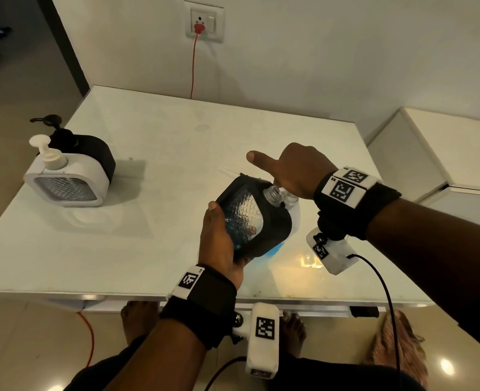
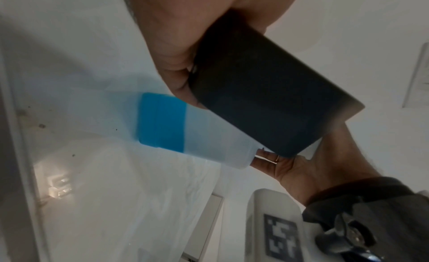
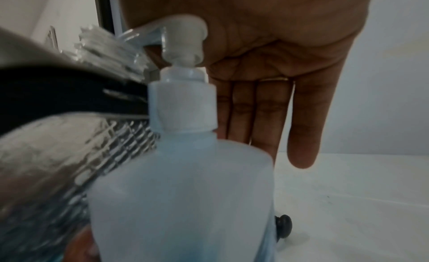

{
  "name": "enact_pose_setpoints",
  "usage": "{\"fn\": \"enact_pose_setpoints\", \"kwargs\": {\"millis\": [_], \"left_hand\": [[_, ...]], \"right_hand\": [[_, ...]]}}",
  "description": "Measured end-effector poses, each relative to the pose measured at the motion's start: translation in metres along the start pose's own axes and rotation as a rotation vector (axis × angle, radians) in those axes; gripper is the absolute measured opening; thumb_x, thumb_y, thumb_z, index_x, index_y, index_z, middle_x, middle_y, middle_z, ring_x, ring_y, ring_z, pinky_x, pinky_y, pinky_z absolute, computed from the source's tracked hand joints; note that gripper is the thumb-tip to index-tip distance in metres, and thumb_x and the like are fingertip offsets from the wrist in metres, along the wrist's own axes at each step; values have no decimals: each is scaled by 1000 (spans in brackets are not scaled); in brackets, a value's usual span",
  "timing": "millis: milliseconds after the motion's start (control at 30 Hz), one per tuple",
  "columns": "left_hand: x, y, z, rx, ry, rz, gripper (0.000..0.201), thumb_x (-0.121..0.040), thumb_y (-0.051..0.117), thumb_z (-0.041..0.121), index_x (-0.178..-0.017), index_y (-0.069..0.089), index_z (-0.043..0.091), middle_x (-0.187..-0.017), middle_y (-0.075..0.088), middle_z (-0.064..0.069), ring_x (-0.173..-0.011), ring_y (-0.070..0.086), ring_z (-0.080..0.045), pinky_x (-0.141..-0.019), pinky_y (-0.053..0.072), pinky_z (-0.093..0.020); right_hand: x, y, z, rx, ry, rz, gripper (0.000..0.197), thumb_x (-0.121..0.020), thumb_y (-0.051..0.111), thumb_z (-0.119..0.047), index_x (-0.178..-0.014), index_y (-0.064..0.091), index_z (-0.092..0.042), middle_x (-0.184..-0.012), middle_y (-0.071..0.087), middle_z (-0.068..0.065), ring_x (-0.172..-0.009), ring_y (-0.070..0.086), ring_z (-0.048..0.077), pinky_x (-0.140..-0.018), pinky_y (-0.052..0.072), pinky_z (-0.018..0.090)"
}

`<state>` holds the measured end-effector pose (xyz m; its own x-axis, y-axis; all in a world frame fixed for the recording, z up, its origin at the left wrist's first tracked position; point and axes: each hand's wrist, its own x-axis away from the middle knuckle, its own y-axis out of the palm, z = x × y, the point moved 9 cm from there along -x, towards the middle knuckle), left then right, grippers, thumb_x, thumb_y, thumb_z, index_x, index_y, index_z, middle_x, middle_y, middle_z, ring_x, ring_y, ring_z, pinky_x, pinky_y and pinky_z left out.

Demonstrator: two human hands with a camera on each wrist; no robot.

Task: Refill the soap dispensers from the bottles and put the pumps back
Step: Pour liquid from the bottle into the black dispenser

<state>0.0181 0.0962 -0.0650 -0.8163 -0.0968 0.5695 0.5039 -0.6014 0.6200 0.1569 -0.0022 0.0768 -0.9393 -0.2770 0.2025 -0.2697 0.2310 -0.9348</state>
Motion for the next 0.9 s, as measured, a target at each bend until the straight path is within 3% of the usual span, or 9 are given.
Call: {"fn": "enact_pose_setpoints", "kwargs": {"millis": [67,133,333,433,533,667,900], "left_hand": [[0,1,0,3,-4,-7,50,-104,39,67,-138,62,37,-137,68,-8,-122,67,-37,-86,63,-53],[0,1,0,0,-2,-7,51,-104,39,67,-139,61,37,-137,67,-8,-121,67,-37,-85,63,-51],[2,1,1,-5,-5,2,50,-105,38,66,-139,60,36,-137,67,-10,-120,67,-37,-85,64,-52],[4,2,1,-8,-4,1,50,-105,39,65,-140,60,36,-137,67,-9,-122,66,-37,-83,64,-50],[4,1,1,-14,-6,4,51,-105,39,65,-141,60,36,-138,67,-9,-122,66,-37,-76,65,-45],[3,1,1,-24,-2,4,51,-105,38,66,-140,60,36,-136,67,-9,-121,67,-36,-72,64,-43],[5,2,2,-30,-6,11,50,-105,38,65,-139,60,35,-136,66,-9,-121,66,-36,-71,64,-42]], "right_hand": [[-2,2,1,-38,2,-40,105,-77,24,-94,-81,74,-2,-76,73,12,-78,68,27,-85,52,42],[-3,2,1,-50,4,-47,106,-77,24,-95,-84,76,-2,-76,73,11,-79,69,26,-85,51,41],[-4,1,1,22,8,17,82,-87,37,-83,-63,61,-8,-68,66,7,-72,63,25,-75,48,37],[-3,2,3,31,12,36,82,-86,34,-84,-61,56,-9,-64,62,7,-70,62,25,-73,47,36],[-3,4,4,-36,-1,3,94,-81,25,-90,-68,68,-8,-70,69,5,-74,65,24,-81,50,40],[-4,2,2,-74,-5,-36,101,-83,23,-89,-80,75,-3,-70,71,3,-77,67,22,-81,46,37],[-3,-1,5,31,17,46,78,-90,36,-79,-67,63,-10,-73,67,7,-76,64,26,-75,46,37]]}}
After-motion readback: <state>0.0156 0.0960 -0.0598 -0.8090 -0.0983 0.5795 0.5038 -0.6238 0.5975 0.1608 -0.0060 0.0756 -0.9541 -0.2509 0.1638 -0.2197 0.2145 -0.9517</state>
